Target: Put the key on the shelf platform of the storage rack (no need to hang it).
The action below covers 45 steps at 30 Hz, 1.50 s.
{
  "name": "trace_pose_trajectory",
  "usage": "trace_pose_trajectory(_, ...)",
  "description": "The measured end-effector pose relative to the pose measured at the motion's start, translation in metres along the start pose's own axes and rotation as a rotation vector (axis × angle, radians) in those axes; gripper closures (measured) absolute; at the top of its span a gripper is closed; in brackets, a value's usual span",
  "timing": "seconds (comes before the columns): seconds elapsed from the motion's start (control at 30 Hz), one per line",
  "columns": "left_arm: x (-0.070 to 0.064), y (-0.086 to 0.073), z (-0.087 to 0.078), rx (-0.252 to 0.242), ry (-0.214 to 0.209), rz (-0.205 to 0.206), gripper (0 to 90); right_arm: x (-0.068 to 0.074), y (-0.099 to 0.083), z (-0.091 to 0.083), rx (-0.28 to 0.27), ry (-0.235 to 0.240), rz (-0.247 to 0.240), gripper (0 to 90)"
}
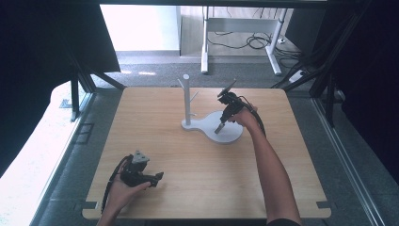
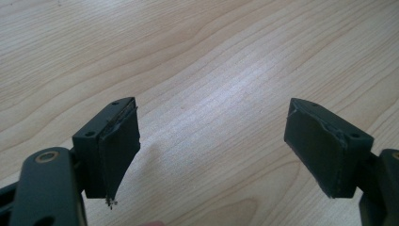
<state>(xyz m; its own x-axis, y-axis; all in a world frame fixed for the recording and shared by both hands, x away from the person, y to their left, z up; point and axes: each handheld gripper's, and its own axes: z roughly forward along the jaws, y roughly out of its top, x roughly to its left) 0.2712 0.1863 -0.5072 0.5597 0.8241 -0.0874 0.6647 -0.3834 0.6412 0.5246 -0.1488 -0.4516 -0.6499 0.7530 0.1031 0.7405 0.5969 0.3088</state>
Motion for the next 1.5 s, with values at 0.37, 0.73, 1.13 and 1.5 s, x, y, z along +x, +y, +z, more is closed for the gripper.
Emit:
trace_pose_trajectory(0.37,-0.001,0.000,0.003,0.012,-0.007,0.003,18.8,-0.001,-0.005,0.016,0.005,-0.011,0.021,89.2)
trace_pose_trajectory(0.73,-0.001,0.000,0.004,0.018,-0.006,0.007,18.7,-0.001,-0.011,0.013,-0.018,-0.032,0.006,62.7)
trace_pose_trajectory(1.13,-0.004,0.000,0.007,0.027,-0.007,0.014,18.8,0.000,-0.038,-0.019,-0.101,-0.017,-0.012,51.4)
trace_pose_trajectory(1.5,-0.008,0.001,0.007,0.027,0.000,0.019,18.8,0.007,-0.091,-0.056,-0.199,0.006,-0.052,47.7)
